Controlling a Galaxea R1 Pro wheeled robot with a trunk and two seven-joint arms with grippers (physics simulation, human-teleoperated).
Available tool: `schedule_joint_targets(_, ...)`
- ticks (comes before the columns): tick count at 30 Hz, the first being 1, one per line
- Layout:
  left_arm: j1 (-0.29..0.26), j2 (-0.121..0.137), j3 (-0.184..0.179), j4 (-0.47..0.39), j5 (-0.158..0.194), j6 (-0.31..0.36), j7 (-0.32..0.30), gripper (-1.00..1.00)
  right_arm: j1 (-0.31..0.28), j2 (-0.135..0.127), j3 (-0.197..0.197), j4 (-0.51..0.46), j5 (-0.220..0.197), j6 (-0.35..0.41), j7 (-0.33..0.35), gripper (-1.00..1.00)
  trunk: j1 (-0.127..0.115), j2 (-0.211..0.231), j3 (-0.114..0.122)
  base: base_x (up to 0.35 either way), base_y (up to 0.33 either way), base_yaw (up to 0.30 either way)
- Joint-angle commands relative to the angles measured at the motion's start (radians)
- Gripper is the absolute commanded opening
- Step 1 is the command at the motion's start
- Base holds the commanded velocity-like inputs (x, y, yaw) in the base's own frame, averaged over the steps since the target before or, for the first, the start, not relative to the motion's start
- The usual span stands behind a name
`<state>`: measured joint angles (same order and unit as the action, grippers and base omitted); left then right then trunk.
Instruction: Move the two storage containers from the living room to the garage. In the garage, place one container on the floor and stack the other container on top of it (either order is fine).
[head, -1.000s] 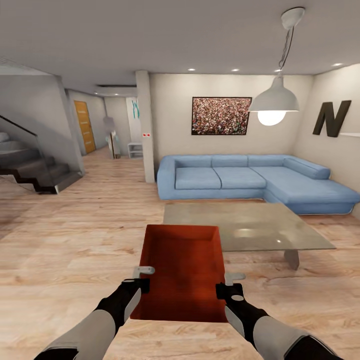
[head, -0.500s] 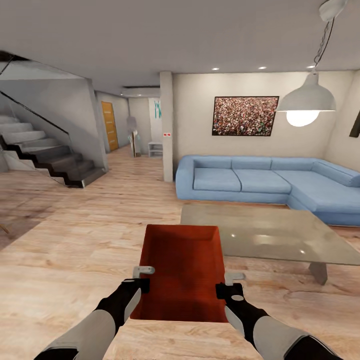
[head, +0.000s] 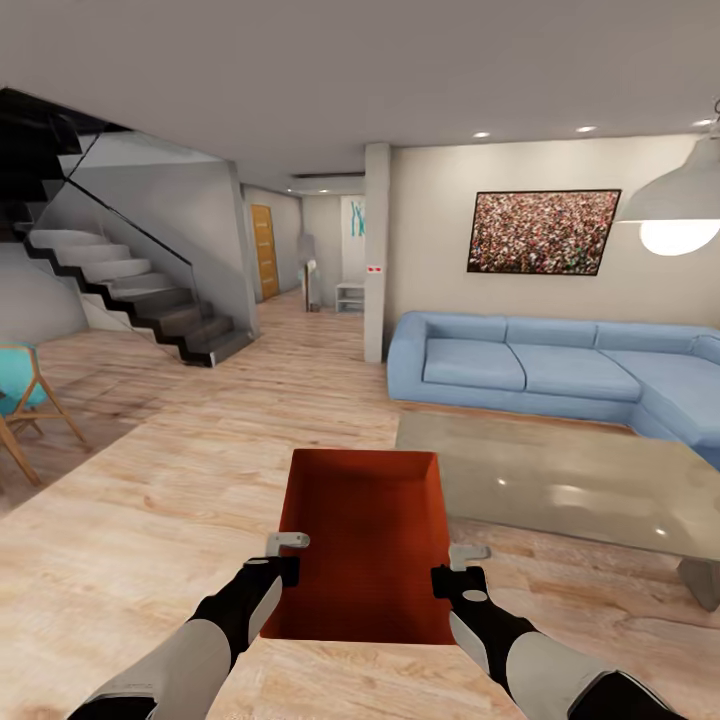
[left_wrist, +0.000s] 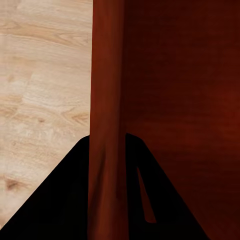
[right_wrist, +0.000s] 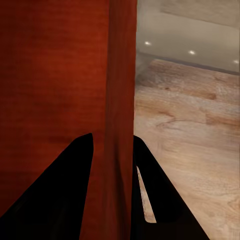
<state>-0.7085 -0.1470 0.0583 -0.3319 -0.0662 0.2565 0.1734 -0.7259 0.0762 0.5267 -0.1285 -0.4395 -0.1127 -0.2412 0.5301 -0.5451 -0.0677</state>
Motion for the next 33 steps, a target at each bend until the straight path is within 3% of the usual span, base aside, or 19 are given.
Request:
schedule_joint_targets(1,0.000,-0.003,0.017,0.002,-0.011,0.007,0.005,-1.00,-0.001,0.001,0.002,-0.017,0.004,-0.012,-0.029,-1.00,0.000,-0.002,-0.002,0.000,0.000,0.270)
schedule_joint_targets(26,0.000,-0.003,0.017,0.002,-0.011,0.007,0.005,-1.00,-0.001,0.001,0.002,-0.017,0.004,-0.012,-0.029,-1.00,0.000,-0.002,-0.002,0.000,0.000,0.269)
schedule_joint_targets(33,0.000,-0.003,0.017,0.002,-0.011,0.007,0.005,-1.00,-0.001,0.001,0.004,-0.017,0.004,-0.012,-0.029,-1.00,0.000,-0.002,-0.002,0.000,0.000,0.046)
